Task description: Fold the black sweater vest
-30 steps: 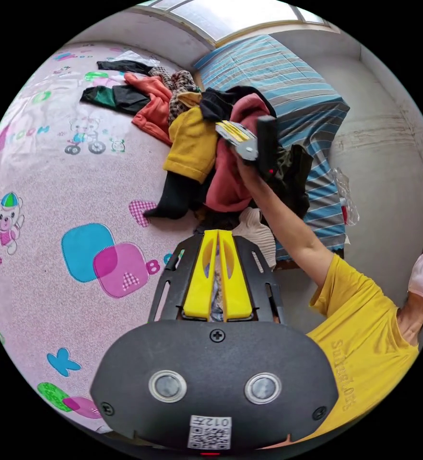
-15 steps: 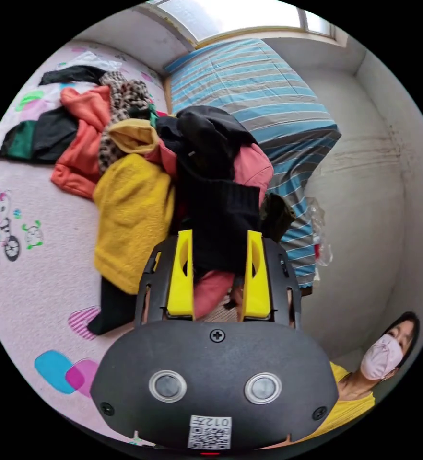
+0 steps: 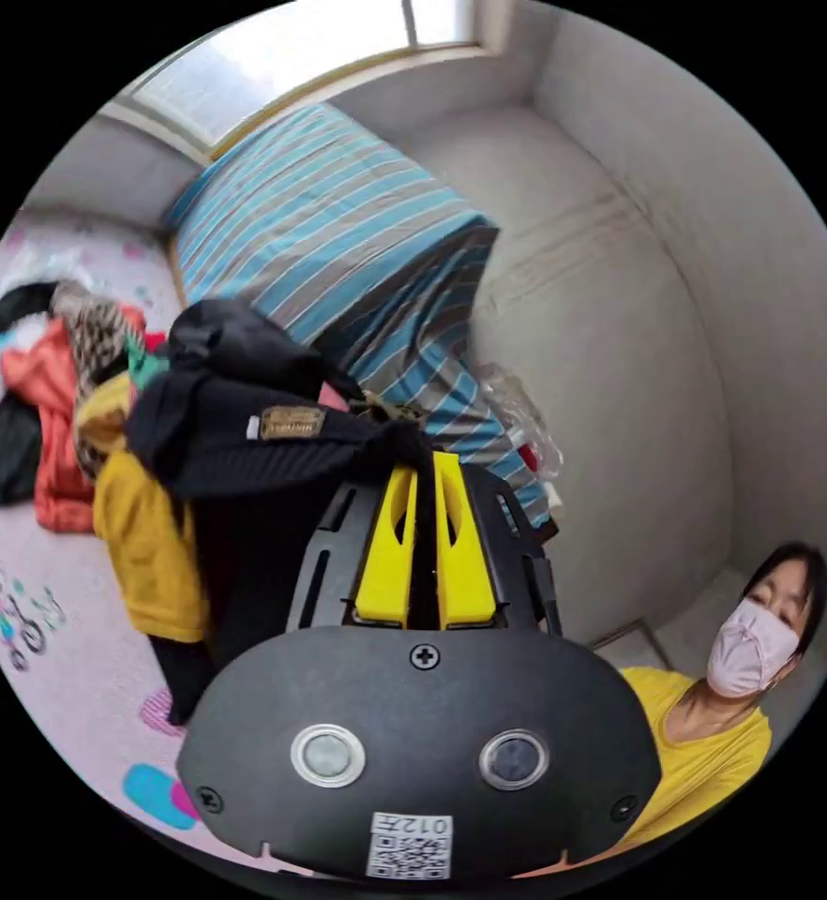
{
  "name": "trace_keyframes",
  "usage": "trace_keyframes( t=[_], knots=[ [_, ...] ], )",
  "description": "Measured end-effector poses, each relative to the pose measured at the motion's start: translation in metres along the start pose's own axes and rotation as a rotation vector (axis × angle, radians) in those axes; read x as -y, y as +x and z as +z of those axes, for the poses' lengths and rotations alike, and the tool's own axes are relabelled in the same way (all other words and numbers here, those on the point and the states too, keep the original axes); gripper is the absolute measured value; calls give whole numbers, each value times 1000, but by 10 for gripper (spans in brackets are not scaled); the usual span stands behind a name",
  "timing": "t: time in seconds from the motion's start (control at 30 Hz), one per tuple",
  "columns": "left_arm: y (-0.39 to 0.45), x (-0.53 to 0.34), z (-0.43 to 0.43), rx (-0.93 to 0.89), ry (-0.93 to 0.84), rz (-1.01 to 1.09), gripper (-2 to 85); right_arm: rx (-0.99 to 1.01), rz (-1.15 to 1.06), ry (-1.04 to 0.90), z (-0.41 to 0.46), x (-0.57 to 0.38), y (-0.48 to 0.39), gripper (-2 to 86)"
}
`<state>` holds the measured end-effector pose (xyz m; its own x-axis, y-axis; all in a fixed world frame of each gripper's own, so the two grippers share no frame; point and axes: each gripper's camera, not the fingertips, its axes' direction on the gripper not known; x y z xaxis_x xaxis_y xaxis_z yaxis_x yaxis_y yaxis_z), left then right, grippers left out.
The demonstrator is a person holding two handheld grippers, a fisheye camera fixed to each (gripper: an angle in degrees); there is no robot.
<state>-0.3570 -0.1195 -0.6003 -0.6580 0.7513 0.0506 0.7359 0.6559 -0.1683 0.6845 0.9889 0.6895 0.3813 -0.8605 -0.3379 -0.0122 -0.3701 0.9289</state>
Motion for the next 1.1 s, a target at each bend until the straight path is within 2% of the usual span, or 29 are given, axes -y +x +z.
trace_keyframes(
  t=[0.2,0.33,0.4,0.5,0.67,0.87,0.97,1.1],
  knots=[
    [207,15,-126,14,101,412,52,214,-220,53,42,55,-124,13],
    [306,-4,-201,78,133,529,53,248,-320,39,89,63,-213,15],
    [348,-27,-240,199,133,531,53,236,-326,25,110,57,-244,15],
    [375,-60,-283,290,115,530,54,239,-293,19,142,37,-281,13],
    [389,-104,-341,300,109,519,55,241,-237,14,196,-3,-317,13],
    [388,-139,-393,297,80,485,54,268,-158,-94,287,-66,-337,18],
    [395,-156,-415,328,68,511,54,217,-128,-99,321,-105,-337,17],
    [404,-170,-439,344,15,569,52,25,-84,-58,357,-164,-316,12]
  ],
)
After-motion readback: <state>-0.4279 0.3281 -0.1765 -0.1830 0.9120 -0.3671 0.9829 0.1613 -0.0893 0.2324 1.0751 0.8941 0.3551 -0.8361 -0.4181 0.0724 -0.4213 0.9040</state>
